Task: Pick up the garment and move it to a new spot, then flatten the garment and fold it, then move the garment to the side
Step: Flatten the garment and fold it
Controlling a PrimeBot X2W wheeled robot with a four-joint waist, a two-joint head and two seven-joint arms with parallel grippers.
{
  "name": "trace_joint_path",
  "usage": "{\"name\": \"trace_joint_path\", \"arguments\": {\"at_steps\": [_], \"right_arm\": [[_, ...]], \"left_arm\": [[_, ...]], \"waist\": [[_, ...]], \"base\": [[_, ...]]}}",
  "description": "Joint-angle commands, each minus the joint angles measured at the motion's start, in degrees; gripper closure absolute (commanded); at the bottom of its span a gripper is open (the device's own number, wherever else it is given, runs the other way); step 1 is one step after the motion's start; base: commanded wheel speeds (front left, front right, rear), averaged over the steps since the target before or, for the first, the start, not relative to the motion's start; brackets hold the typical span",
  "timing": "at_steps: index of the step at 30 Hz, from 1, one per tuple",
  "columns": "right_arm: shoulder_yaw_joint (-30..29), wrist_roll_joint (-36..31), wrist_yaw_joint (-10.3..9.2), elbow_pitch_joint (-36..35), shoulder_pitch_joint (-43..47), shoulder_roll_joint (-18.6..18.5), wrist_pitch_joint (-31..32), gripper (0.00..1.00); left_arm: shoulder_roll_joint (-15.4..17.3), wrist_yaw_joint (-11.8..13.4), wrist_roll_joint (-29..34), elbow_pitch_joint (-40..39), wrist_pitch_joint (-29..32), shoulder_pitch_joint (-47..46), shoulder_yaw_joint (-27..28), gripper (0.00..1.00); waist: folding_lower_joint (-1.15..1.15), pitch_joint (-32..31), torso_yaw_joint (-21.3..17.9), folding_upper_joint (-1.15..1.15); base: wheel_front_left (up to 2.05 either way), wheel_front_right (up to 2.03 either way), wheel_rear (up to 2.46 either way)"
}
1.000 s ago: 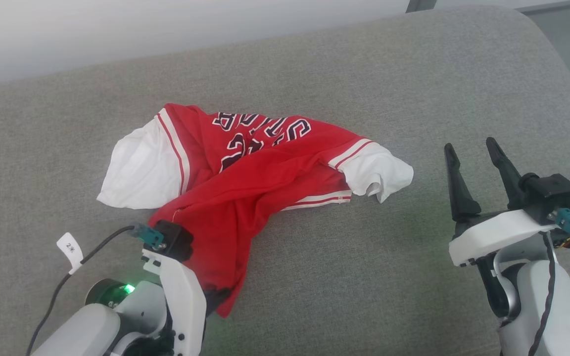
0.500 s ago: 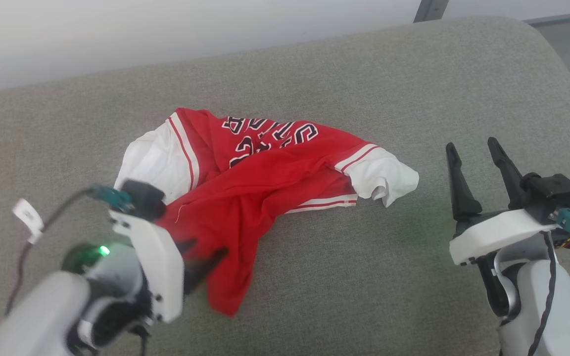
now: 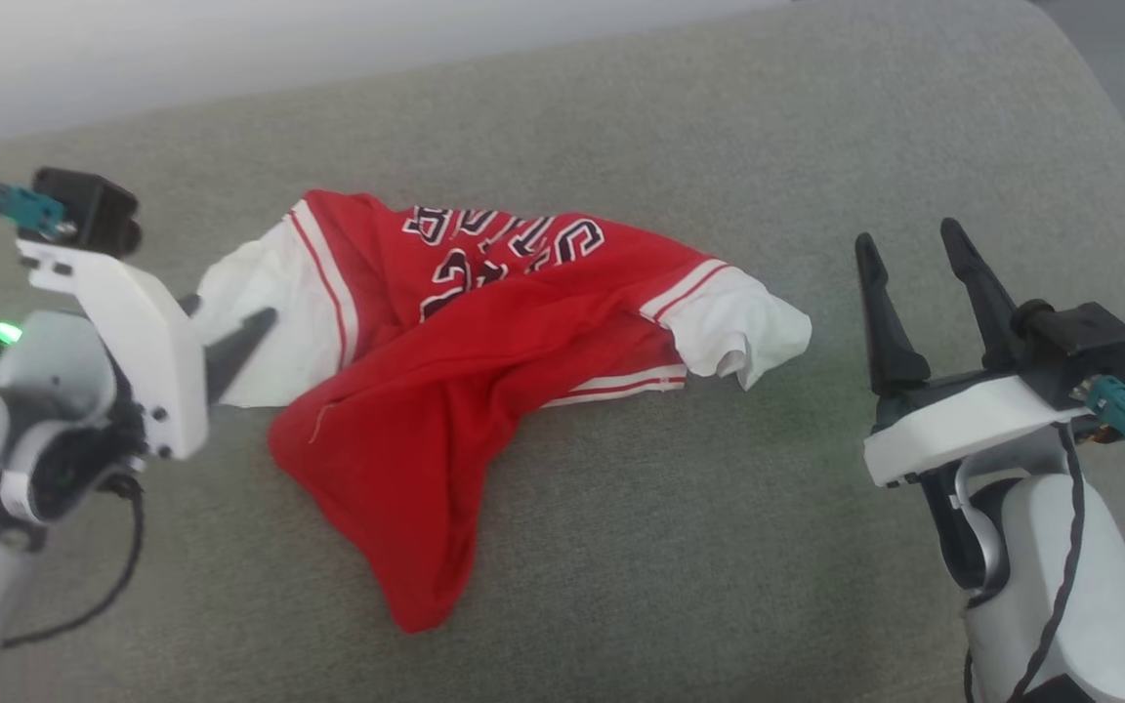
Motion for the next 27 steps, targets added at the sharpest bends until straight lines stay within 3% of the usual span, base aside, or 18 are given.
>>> {"name": "trace_joint_path", "arguments": {"at_steps": [1,9,20,21,22,23,27], "right_arm": [[0.32,0.47,0.0,-0.03,-0.67,0.26,-0.47,0.0],[1.52,1.03,0.0,0.63,-2.29,0.42,-1.43,0.0],[2.04,1.2,-0.01,0.95,-3.43,0.41,-1.36,0.0],[2.04,1.19,-0.01,1.01,-3.58,0.42,-1.32,0.0],[2.04,1.19,-0.01,1.01,-3.58,0.42,-1.32,0.0],[2.01,1.13,-0.01,0.99,-3.72,0.42,-1.25,0.0],[1.57,0.55,0.0,0.84,-3.75,0.43,-0.89,0.0]], "left_arm": [[0.17,-0.44,1.04,1.3,-0.34,-1.1,0.0,0.0],[0.68,-1.41,2.3,13.23,1.24,-5.54,-0.94,0.0],[-1.63,-0.69,0.77,28.76,5.41,-8.11,-2.23,0.0],[-2.05,-1.26,0.24,29.74,6.03,-7.86,-2.46,0.5],[-2.05,-1.26,0.24,29.74,6.03,-7.86,-2.46,0.5],[-2.7,-1.78,-0.46,30.48,6.55,-7.85,-2.44,1.0],[-4.48,-3.71,-1.77,31.78,7.62,-7.66,-3.0,1.0]], "waist": [[0.0,1.08,-0.89,0.0],[0.0,4.72,-2.63,0.0],[0.0,7.31,-2.79,0.0],[0.0,7.37,-2.72,0.0],[0.0,7.37,-2.72,0.0],[0.0,7.42,-2.64,0.0],[0.0,7.16,-2.0,0.0]], "base": [[0.0,0.0,0.0],[0.0,0.0,0.0],[0.0,0.0,0.0],[0.0,0.0,0.0],[0.0,0.0,0.0],[0.0,0.0,0.0],[0.0,0.0,0.0]]}}
